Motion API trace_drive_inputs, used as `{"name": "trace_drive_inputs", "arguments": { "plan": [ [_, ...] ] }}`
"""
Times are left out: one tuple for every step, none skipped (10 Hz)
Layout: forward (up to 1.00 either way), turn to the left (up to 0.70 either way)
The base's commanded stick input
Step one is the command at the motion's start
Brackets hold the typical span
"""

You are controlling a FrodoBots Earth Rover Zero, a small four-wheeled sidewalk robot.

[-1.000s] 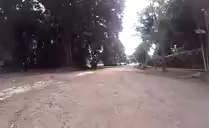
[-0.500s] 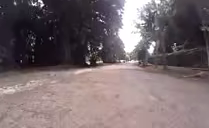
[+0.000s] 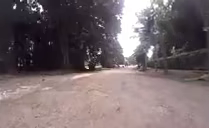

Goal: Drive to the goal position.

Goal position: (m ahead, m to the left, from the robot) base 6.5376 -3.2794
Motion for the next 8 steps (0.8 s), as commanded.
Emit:
{"name": "trace_drive_inputs", "arguments": {
  "plan": [
    [0.7,0.0],
    [0.7,0.0],
    [0.7,0.0],
    [0.7,0.0],
    [0.7,0.0],
    [0.7,0.0],
    [0.7,0.0],
    [0.7,0.0]
  ]
}}
